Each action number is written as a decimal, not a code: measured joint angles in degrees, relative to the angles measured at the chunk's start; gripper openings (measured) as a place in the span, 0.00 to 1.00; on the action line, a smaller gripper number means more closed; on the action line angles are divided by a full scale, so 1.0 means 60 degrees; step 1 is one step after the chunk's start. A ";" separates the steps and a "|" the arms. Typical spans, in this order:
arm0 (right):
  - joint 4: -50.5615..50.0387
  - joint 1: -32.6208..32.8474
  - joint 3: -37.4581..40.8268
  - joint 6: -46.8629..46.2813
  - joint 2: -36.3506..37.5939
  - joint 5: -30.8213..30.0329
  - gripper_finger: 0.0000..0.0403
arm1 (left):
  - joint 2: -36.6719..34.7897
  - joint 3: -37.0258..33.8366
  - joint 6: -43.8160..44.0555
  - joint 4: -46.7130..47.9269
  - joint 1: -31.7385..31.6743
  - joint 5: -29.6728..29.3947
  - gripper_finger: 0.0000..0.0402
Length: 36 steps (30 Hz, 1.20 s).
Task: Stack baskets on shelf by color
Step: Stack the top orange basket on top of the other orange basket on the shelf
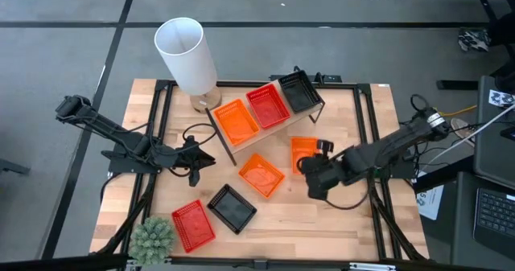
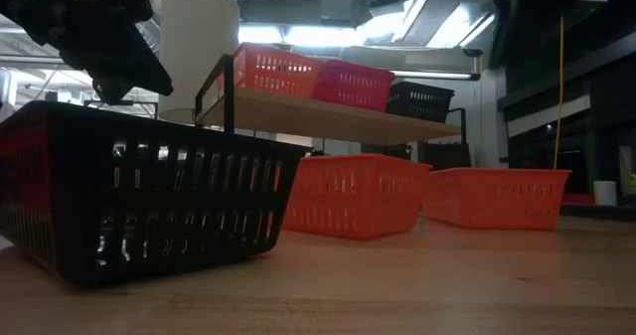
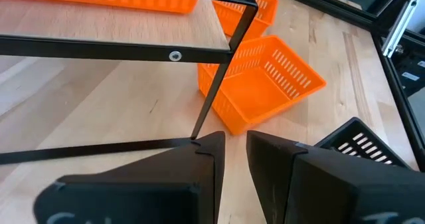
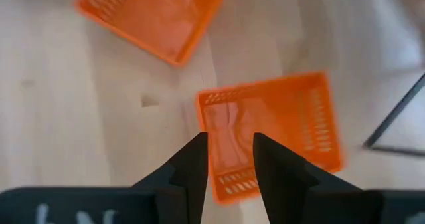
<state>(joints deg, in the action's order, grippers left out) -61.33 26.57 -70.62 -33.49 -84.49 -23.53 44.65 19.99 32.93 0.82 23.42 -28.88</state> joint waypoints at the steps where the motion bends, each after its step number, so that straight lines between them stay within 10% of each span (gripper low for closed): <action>1: 0.0452 0.0000 0.0510 -0.0318 -0.0016 0.0003 0.30 | 0.0002 -0.0001 0.0004 0.0000 0.0000 -0.0004 0.14; 26: 0.4380 0.0000 0.4635 -0.0631 -0.0018 0.0335 0.29 | -0.0001 0.0000 -0.0014 0.0004 0.0000 -0.0007 0.14; 36: 0.4864 0.0263 0.4090 -0.0590 -0.0018 0.0840 0.02 | 0.0002 -0.0002 -0.0015 0.0007 0.0000 -0.0007 0.14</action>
<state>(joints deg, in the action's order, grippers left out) -32.14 28.14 -46.08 -37.03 -84.60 -18.49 44.66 19.98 32.84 0.86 23.42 -28.93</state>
